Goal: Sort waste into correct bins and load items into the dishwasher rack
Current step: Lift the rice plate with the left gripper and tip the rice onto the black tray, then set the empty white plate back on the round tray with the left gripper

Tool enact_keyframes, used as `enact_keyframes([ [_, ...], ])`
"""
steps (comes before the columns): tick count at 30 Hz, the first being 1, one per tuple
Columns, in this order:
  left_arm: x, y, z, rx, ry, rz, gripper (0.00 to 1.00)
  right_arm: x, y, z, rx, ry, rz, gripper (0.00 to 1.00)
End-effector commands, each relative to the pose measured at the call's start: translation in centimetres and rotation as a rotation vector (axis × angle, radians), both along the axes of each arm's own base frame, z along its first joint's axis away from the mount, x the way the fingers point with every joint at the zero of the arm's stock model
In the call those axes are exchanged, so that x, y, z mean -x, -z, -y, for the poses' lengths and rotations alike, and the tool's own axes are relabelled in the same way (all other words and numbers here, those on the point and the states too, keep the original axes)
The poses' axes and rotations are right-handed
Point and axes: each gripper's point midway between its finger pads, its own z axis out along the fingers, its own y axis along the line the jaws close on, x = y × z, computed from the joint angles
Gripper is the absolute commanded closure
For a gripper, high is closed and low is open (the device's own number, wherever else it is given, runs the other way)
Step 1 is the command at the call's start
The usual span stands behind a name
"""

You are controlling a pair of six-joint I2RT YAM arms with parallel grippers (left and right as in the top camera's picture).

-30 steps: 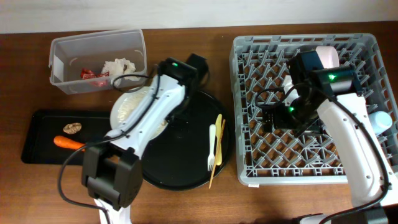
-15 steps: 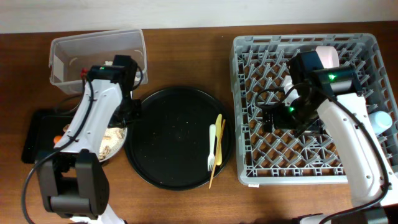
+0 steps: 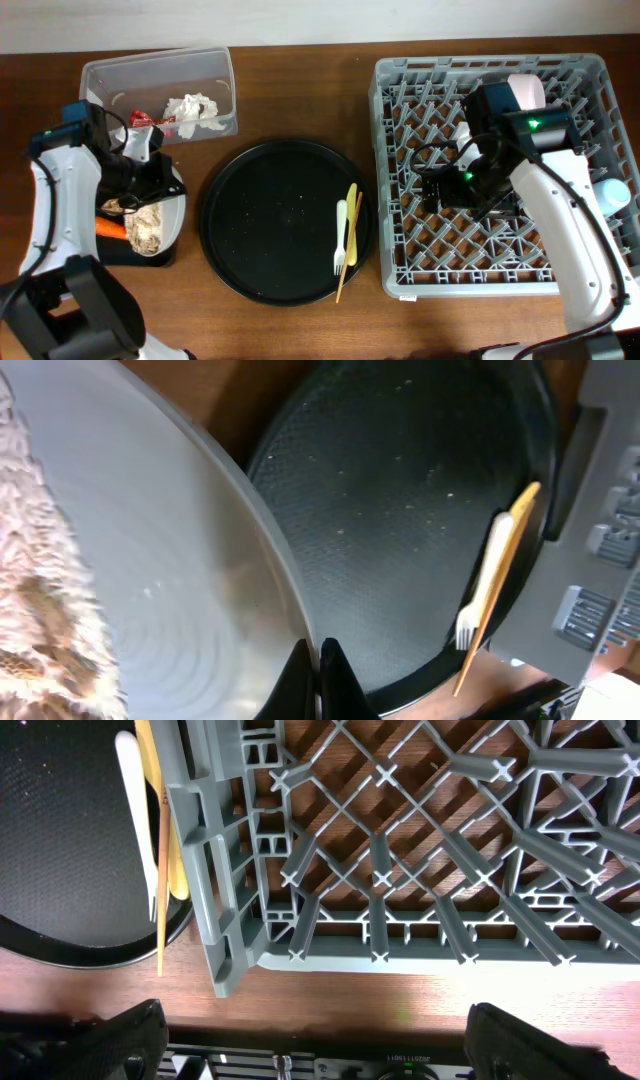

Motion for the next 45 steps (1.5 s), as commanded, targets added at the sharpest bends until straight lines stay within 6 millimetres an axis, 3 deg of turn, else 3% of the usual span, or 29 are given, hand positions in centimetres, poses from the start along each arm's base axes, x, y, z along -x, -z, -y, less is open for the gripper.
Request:
enact_keyframes([
  [1,0.1,-2.8,0.7,0.022,0.009,0.095,0.99,0.1,-0.3,0.2,0.008,0.011,0.008,0.02],
  [3,0.0,-4.3,1.3,0.083,0.002,0.145,1.0,0.2,-0.3,0.2,0.008,0.011,0.007,0.01],
  [20,-0.1,-10.1,-3.1,0.446,-0.153,0.401,1.0,0.3,-0.3,0.2,0.009,0.011,0.002,0.01],
  [21,0.1,-9.5,-3.8,0.426,-0.177,0.376,0.99,0.4,-0.3,0.3,0.009,0.011,-0.001,0.01],
  [24,0.4,-10.0,-3.3,0.452,-0.14,0.409,1.0,0.5,-0.3,0.3,0.01,0.012,-0.006,0.01],
  [27,0.2,-9.0,-5.0,0.401,-0.185,0.391,1.0,0.7,-0.3,0.3,0.011,0.011,-0.015,0.01],
  [29,0.3,-9.4,-5.1,0.412,-0.173,0.42,1.0,0.7,-0.3,0.3,0.011,0.011,-0.017,0.01],
  [30,0.5,-10.9,-4.7,0.482,-0.149,0.491,1.0,0.8,-0.3,0.3,0.012,0.011,-0.019,0.01],
  [32,0.9,-9.3,-5.8,0.46,-0.231,0.383,1.0,0.7,-0.3,0.3,0.011,0.011,-0.015,0.01],
  [34,1.2,-9.4,-5.4,0.475,-0.211,0.388,1.0,0.7,-0.3,0.3,0.011,0.011,-0.015,0.01],
  [36,1.7,-10.4,-4.0,0.503,-0.16,0.416,1.0,0.7,-0.3,0.3,0.012,0.011,-0.017,0.01],
  [39,2.4,-12.9,1.4,0.436,0.034,0.471,1.0,0.6,-0.3,0.3,0.01,0.011,-0.01,0.01],
  [40,2.7,-12.8,3.5,0.375,0.114,0.457,1.0,0.4,-0.3,0.3,0.01,0.011,-0.005,0.01],
  [41,2.8,-12.3,5.2,0.33,0.169,0.426,1.0,0.3,-0.3,0.2,0.009,0.011,0.001,0.01],
  [42,3.2,-10.5,9.2,0.236,0.316,0.352,1.0,0.1,-0.3,0.2,0.007,0.011,0.011,0.01],
  [45,3.4,-6.2,14.4,-0.069,0.477,0.237,1.0,-0.3,-0.3,0.2,0.006,0.011,0.024,0.01],
])
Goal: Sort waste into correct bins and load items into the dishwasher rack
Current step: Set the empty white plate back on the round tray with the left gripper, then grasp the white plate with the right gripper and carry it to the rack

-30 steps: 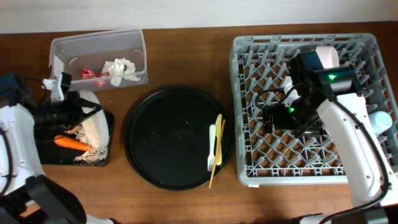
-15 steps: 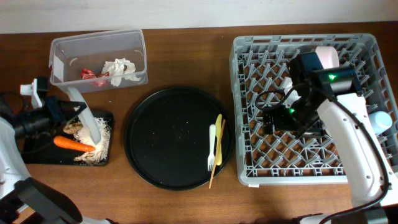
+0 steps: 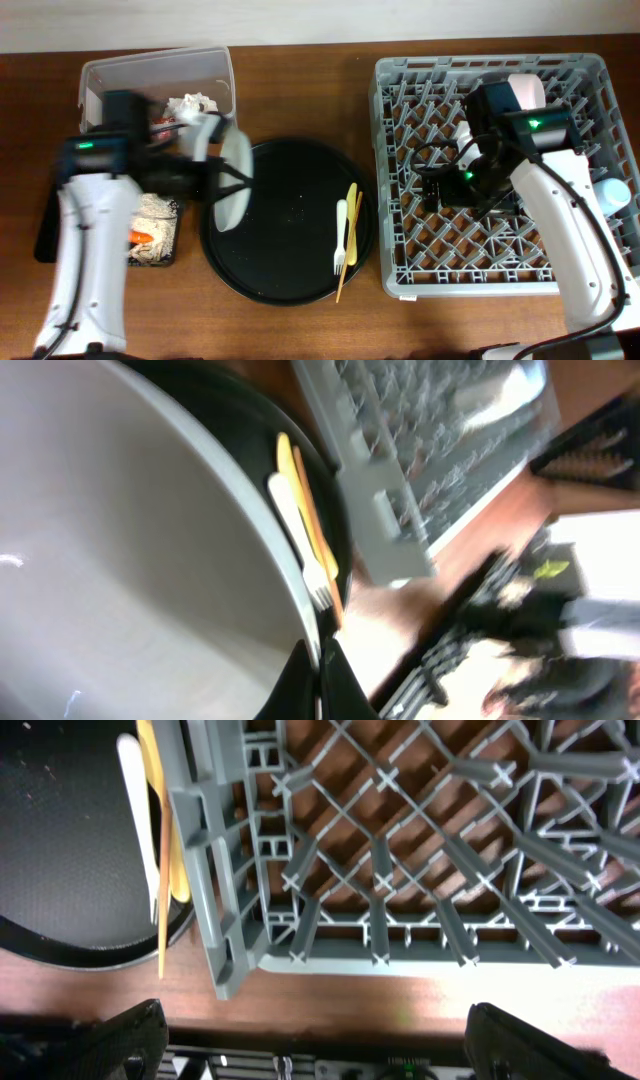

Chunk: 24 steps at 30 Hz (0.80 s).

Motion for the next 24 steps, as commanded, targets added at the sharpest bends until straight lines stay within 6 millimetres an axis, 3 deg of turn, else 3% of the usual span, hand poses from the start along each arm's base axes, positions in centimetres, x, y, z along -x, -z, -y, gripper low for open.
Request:
enact_keyframes([
  [1,0.2,4.6,3.3,-0.346,0.055,-0.026,1.0,-0.3,-0.3,0.2,0.005,0.011,0.027,0.01],
  [3,-0.2,8.3,4.3,-0.545,0.017,-0.076,0.99,-0.3,-0.3,0.2,0.005,0.01,0.028,0.01],
  [4,0.2,10.5,5.7,-0.58,0.067,-0.121,1.0,-0.4,-0.3,0.2,0.006,0.01,0.028,0.01],
  [6,0.0,14.0,6.3,-0.647,0.046,-0.197,0.99,-0.4,-0.3,0.7,0.036,0.011,0.032,0.01],
  [8,-0.1,15.7,6.0,-0.681,0.043,-0.233,1.0,-0.6,-0.2,1.0,0.054,0.012,0.04,0.01],
  [9,0.0,16.1,6.0,-0.687,0.047,-0.245,0.94,-0.8,-0.3,1.0,0.056,0.013,0.05,0.01],
  [10,0.1,16.1,6.0,-0.689,0.048,-0.248,0.58,-1.1,-0.3,1.0,0.055,0.009,0.061,0.01],
  [11,0.4,16.0,5.7,-0.697,0.042,-0.269,0.47,-1.5,-0.3,0.9,0.053,-0.025,0.08,0.01],
  [12,0.4,15.1,5.3,-0.704,0.014,-0.277,0.39,-1.9,-0.4,0.6,0.053,-0.059,0.103,0.01],
  [14,-1.3,10.2,3.8,-0.673,-0.119,-0.191,0.34,-3.6,-0.7,-0.6,0.04,-0.116,0.182,0.01],
  [15,-1.9,7.4,0.9,-0.677,-0.266,-0.155,0.18,-4.7,-1.1,-2.9,-0.011,-0.2,0.25,0.01],
  [16,-1.7,3.9,-3.2,-0.641,-0.413,-0.117,0.13,-5.5,-1.6,-5.1,-0.035,-0.262,0.308,0.02],
  [18,-0.4,0.1,-10.2,-0.596,-0.642,-0.1,0.05,-6.6,-1.8,-10.1,-0.07,-0.4,0.403,0.02],
  [19,0.8,-1.3,-14.0,-0.581,-0.773,-0.104,0.02,-6.8,-0.9,-13.9,-0.094,-0.485,0.425,0.02],
  [21,2.3,-2.1,-17.8,-0.559,-0.911,-0.131,0.01,-7.0,2.3,-18.9,-0.113,-0.587,0.406,0.01],
  [23,3.0,-1.6,-18.9,-0.565,-0.946,-0.168,0.01,-8.2,7.5,-23.4,-0.134,-0.551,0.369,0.01],
  [24,3.1,-1.2,-18.9,-0.567,-0.944,-0.178,0.01,-9.0,10.7,-24.6,-0.138,-0.507,0.336,0.0],
])
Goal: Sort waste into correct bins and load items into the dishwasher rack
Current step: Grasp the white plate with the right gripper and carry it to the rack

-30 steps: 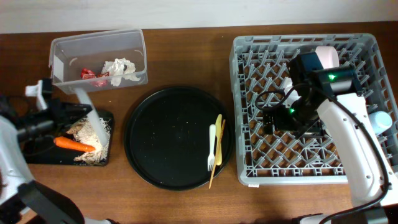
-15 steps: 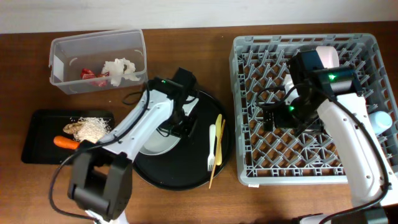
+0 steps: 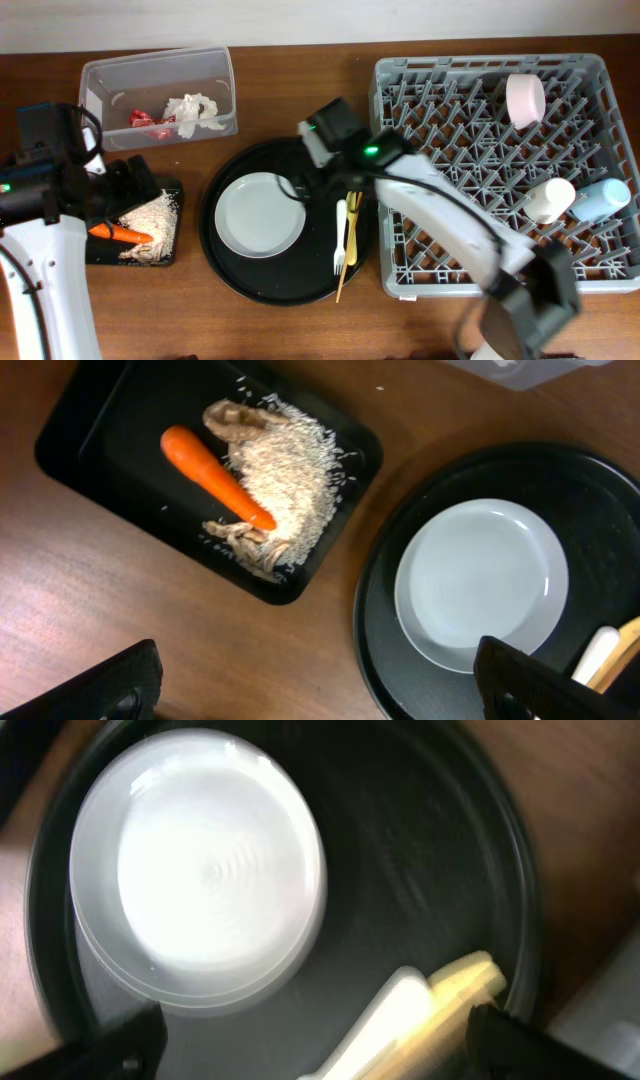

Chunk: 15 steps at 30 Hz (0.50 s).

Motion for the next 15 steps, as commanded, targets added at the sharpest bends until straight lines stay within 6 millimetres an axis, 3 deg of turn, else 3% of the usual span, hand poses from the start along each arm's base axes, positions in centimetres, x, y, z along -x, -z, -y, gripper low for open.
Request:
enact_keyframes([
  [1,0.3,0.5,-0.1,0.013,-0.015,-0.01,0.01,-1.0,5.9,-2.3,-0.001,0.1,-0.092,0.0],
  [3,0.2,0.5,-0.1,0.013,-0.015,-0.007,0.01,-1.2,10.7,-2.5,0.029,0.151,-0.16,0.08],
  [5,0.1,0.4,-0.1,0.012,-0.014,-0.002,0.01,0.0,13.8,-2.9,0.052,0.159,-0.235,0.26],
  [6,0.1,0.4,-0.1,0.012,-0.014,-0.002,0.01,0.7,14.3,-3.3,0.063,0.142,-0.244,0.62],
  [7,0.1,0.4,-0.1,0.012,-0.014,-0.002,0.01,0.7,14.3,-3.4,0.064,0.14,-0.242,0.76],
  [8,0.1,0.4,-0.1,0.012,-0.014,-0.002,0.01,1.0,14.3,-3.2,0.073,0.14,-0.252,0.79],
  [9,0.1,0.4,-0.1,0.011,-0.014,0.0,0.01,1.2,14.3,-3.0,0.082,0.141,-0.261,0.96],
  [10,0.0,0.4,-0.1,0.011,-0.014,0.001,0.01,1.2,14.2,-3.0,0.081,0.141,-0.26,0.96],
  [12,0.0,0.4,-0.1,0.011,-0.014,0.002,0.01,1.2,13.6,-3.0,0.076,0.141,-0.255,0.96],
  [14,0.0,0.4,-0.1,0.011,-0.014,0.002,0.01,-1.1,8.7,-2.1,0.061,0.182,-0.164,0.96],
  [15,0.0,0.4,-0.1,0.011,-0.014,0.002,0.01,-3.4,4.1,-0.1,0.07,0.244,-0.058,0.96],
])
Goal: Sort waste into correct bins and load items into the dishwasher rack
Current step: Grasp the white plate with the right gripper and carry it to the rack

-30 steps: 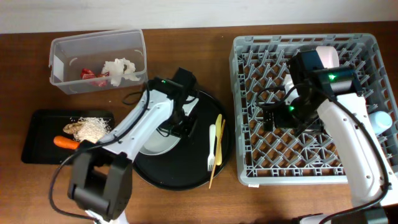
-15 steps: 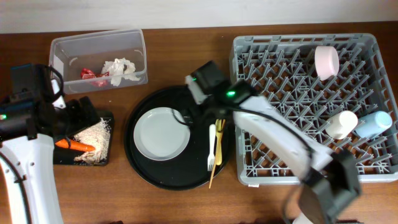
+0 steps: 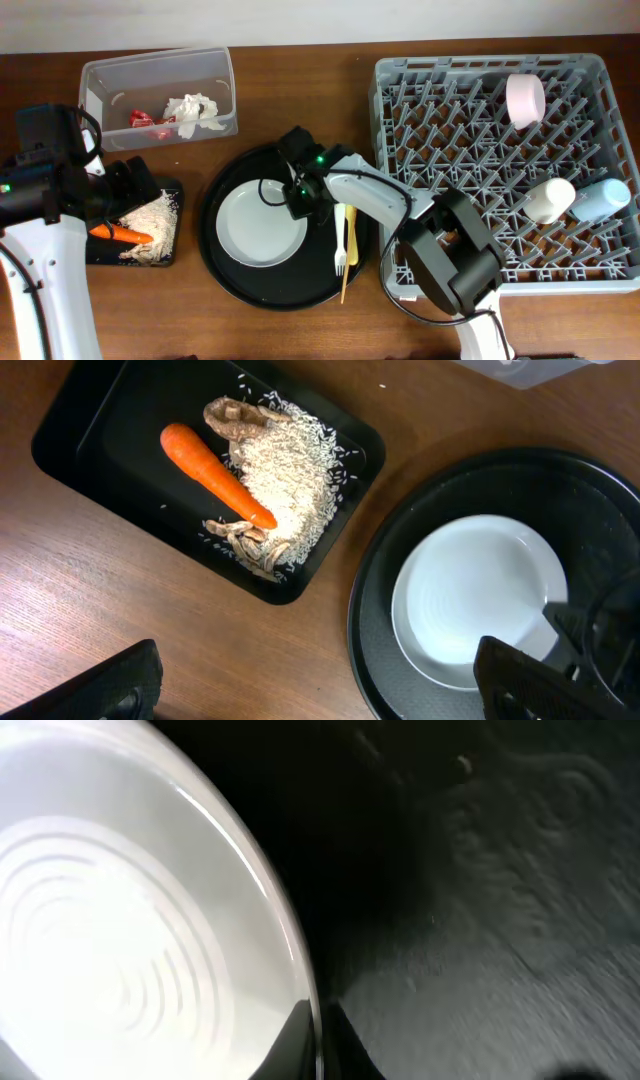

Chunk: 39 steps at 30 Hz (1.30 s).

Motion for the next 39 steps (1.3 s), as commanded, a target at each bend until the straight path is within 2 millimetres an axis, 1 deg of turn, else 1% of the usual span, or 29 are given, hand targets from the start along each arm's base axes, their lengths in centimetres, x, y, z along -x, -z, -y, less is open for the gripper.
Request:
enact_keyframes([
  [1,0.1,0.1,0.0,0.009,-0.01,0.004,0.01,-5.6,-11.5,4.6,0.06,0.124,0.286,0.96],
  [2,0.1,0.1,0.0,0.009,-0.01,0.003,0.01,-7.3,-15.9,7.7,0.099,0.205,0.393,0.96],
  [3,0.1,0.1,0.0,0.009,-0.01,0.004,0.01,-8.4,-19.8,11.2,0.155,0.264,0.503,0.96],
  [4,0.1,0.1,0.0,0.009,-0.01,0.004,0.01,-9.0,-24.3,16.5,0.26,0.372,0.635,0.96],
  [5,0.0,0.1,0.0,0.009,-0.01,0.005,0.01,-8.8,-27.8,21.6,0.38,0.501,0.734,0.96],
  [6,0.0,0.1,0.0,0.009,-0.01,0.005,0.01,-8.2,-30.4,26.0,0.515,0.618,0.811,0.96],
  [7,0.0,0.1,0.0,0.009,-0.011,0.005,0.01,-7.2,-33.2,31.4,0.737,0.779,0.894,0.96],
  [8,0.0,0.1,0.0,0.009,-0.01,0.005,0.01,-6.2,-34.6,34.7,0.911,0.876,0.925,0.96],
  [9,0.0,0.1,0.0,0.009,-0.01,0.005,0.01,-5.9,-34.9,36.4,1.014,0.92,0.926,0.96],
  [10,0.1,0.1,0.0,0.01,-0.01,0.004,0.01,-5.7,-34.7,38.3,1.116,0.99,0.925,0.96],
  [11,0.1,0.1,0.0,0.01,-0.01,0.002,0.01,-5.7,-34.2,39.5,1.174,1.034,0.922,0.96],
  [13,0.2,0.1,0.0,0.011,-0.01,-0.001,0.01,-6.3,-33.0,40.4,1.219,1.07,0.916,0.96],
  [14,0.2,0.1,0.0,0.011,-0.01,-0.001,0.01,-7.0,-32.0,40.3,1.234,1.05,0.899,0.96],
  [15,0.2,0.1,0.0,0.011,-0.011,0.0,0.01,-7.8,-30.3,39.9,1.235,1.011,0.867,0.96],
  [17,0.2,0.1,0.0,0.011,-0.01,0.0,0.01,-8.4,-28.4,39.6,1.249,0.977,0.837,0.96],
  [18,0.2,0.1,0.0,0.011,-0.011,0.0,0.01,-8.7,-26.6,39.5,1.251,0.948,0.804,0.96],
  [22,0.0,0.1,0.0,0.009,-0.011,0.006,0.01,-8.2,-21.7,39.3,1.219,0.909,0.731,0.96],
  [24,0.0,0.1,0.0,0.009,-0.011,0.007,0.01,-7.9,-20.4,38.8,1.224,0.885,0.724,0.96],
  [25,0.0,0.1,0.0,0.009,-0.011,0.007,0.01,-8.0,-20.2,38.5,1.217,0.88,0.731,0.96],
  [29,0.0,0.1,0.0,0.009,-0.011,0.006,0.01,-9.1,-17.9,35.7,1.048,0.843,0.694,0.96],
  [30,0.0,0.0,0.0,0.009,-0.011,0.007,0.01,-9.3,-17.1,35.0,0.998,0.831,0.669,0.89],
  [31,0.0,0.0,0.0,0.009,-0.011,0.007,0.01,-9.5,-16.1,34.3,0.934,0.815,0.632,0.67],
  [32,0.0,0.0,0.0,0.009,-0.011,0.007,0.01,-9.7,-14.6,32.5,0.846,0.757,0.574,0.61],
  [33,0.0,0.0,0.0,0.009,-0.011,0.007,0.01,-9.8,-14.0,31.1,0.804,0.714,0.557,0.6],
  [35,0.0,0.1,0.0,0.009,-0.011,0.007,0.01,-9.6,-13.8,27.0,0.765,0.601,0.569,0.58],
  [36,0.0,0.0,0.0,0.009,-0.011,0.007,0.01,-9.1,-14.6,24.8,0.633,0.584,0.553,0.58],
  [37,0.0,0.0,0.0,0.009,-0.011,0.007,0.01,-9.1,-15.5,24.2,0.543,0.591,0.543,0.58],
  [38,0.0,0.0,0.0,0.009,-0.011,0.007,0.01,-9.1,-18.8,24.9,0.405,0.648,0.562,0.61],
  [39,0.0,0.0,0.0,0.009,-0.011,0.007,0.01,-8.9,-21.4,26.9,0.355,0.709,0.595,0.8],
])
